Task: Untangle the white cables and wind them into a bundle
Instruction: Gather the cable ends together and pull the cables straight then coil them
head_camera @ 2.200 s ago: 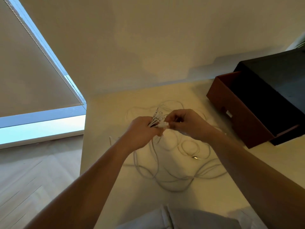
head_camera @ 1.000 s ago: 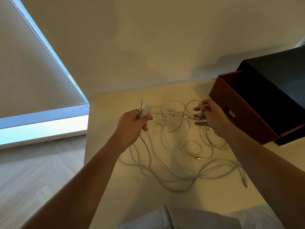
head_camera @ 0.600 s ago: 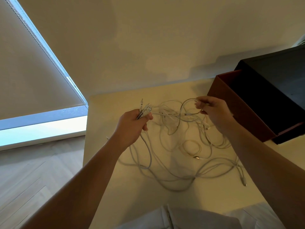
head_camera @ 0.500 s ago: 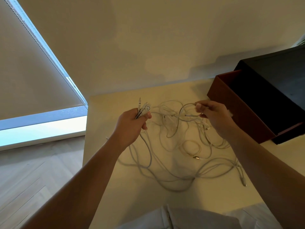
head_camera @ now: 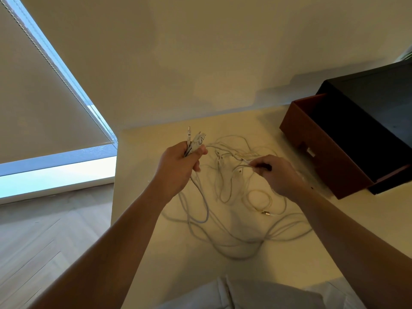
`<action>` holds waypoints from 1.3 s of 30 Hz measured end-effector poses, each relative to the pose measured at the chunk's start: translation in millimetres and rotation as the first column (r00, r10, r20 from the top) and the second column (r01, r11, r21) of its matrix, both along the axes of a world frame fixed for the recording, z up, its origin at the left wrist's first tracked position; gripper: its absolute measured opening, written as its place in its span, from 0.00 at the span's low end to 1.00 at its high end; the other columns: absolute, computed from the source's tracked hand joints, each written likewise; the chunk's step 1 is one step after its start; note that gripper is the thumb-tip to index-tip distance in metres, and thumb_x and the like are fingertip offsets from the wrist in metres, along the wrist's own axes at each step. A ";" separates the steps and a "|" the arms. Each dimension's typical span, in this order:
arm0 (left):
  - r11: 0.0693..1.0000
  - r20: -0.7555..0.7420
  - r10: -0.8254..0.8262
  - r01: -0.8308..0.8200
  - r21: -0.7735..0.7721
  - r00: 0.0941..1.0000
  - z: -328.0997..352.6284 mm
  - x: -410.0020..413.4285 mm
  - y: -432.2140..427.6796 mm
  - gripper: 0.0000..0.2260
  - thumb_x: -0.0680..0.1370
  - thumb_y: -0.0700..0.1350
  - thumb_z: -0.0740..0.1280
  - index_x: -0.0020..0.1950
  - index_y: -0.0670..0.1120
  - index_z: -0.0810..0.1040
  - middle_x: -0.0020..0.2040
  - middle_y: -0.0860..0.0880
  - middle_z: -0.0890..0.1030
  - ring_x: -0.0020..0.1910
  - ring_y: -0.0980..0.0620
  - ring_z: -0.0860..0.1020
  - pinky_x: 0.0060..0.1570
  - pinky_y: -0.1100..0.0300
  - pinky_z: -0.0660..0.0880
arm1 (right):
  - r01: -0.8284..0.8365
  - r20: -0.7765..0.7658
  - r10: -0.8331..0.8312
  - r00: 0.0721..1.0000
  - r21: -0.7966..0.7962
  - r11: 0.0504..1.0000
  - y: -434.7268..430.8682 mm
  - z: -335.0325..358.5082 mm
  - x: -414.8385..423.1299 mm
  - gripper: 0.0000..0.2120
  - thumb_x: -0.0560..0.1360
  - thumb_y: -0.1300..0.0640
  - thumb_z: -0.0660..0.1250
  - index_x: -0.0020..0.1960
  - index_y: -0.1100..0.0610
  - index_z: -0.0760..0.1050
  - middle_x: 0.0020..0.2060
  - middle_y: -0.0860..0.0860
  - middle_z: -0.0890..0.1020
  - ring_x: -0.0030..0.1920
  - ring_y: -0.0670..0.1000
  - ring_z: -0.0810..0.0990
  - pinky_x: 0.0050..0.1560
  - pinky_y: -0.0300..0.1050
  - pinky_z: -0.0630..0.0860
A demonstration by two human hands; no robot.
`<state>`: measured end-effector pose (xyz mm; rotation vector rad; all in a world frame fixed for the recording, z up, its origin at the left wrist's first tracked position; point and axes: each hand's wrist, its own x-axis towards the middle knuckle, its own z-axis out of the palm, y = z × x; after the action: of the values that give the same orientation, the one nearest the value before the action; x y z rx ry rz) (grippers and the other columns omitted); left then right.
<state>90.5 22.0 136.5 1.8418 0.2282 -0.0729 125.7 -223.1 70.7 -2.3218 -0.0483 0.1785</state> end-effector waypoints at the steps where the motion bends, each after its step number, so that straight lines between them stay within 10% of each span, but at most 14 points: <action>1: 1.000 0.006 -0.002 0.003 -0.009 1.000 0.5 -0.6 -0.3 0.09 0.79 0.50 0.65 0.43 0.50 0.81 0.24 0.56 0.73 0.30 0.56 0.71 0.37 0.60 0.67 | 0.012 0.014 -0.012 1.000 -0.018 1.000 3.0 -1.3 2.3 0.09 0.76 0.65 0.66 0.51 0.55 0.82 0.45 0.47 0.79 0.47 0.44 0.75 0.39 0.23 0.66; 14: 0.998 0.056 -0.018 0.021 -0.053 0.998 8.2 -6.1 7.2 0.09 0.80 0.48 0.64 0.45 0.47 0.81 0.22 0.57 0.71 0.24 0.62 0.69 0.26 0.74 0.63 | 0.227 0.113 -0.209 0.971 -0.183 0.957 -0.8 -34.8 15.7 0.04 0.75 0.61 0.67 0.48 0.56 0.81 0.44 0.50 0.76 0.47 0.52 0.76 0.45 0.40 0.65; 20: 0.997 0.053 -0.013 0.017 -0.073 0.999 10.6 -4.5 6.5 0.09 0.80 0.46 0.64 0.46 0.44 0.81 0.22 0.57 0.70 0.23 0.62 0.69 0.25 0.74 0.63 | 0.024 -0.033 -0.034 0.999 -0.251 0.968 -3.2 -39.5 12.4 0.04 0.74 0.59 0.68 0.44 0.51 0.78 0.45 0.51 0.75 0.45 0.48 0.73 0.44 0.39 0.63; 27: 0.997 0.058 -0.019 0.023 -0.074 0.998 11.9 -3.5 7.0 0.09 0.80 0.47 0.64 0.45 0.45 0.81 0.22 0.57 0.70 0.24 0.62 0.69 0.26 0.74 0.63 | 0.248 0.215 -0.241 0.946 -0.005 0.969 1.6 -35.7 8.7 0.20 0.70 0.68 0.69 0.59 0.59 0.68 0.59 0.55 0.65 0.47 0.53 0.73 0.47 0.42 0.70; 34: 0.997 0.062 0.000 0.005 -0.077 0.998 9.5 -3.7 12.0 0.09 0.81 0.46 0.64 0.45 0.46 0.81 0.22 0.57 0.70 0.24 0.61 0.68 0.25 0.73 0.63 | 0.025 -0.015 -0.036 0.999 -0.454 0.891 0.0 -33.0 27.8 0.20 0.76 0.60 0.65 0.67 0.47 0.71 0.65 0.54 0.61 0.64 0.58 0.62 0.64 0.52 0.64; 39: 0.990 0.093 0.107 -0.098 -0.098 0.990 8.1 -2.2 22.8 0.09 0.80 0.46 0.64 0.43 0.48 0.81 0.21 0.57 0.69 0.24 0.61 0.68 0.26 0.73 0.64 | 0.030 -0.085 -0.079 0.993 -0.471 0.882 -10.3 -40.8 34.5 0.10 0.81 0.54 0.59 0.58 0.50 0.77 0.59 0.54 0.67 0.61 0.59 0.65 0.61 0.53 0.65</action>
<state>88.3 44.8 144.6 1.7327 0.2460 0.0774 160.2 -233.4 29.9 -2.7916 0.1267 0.3079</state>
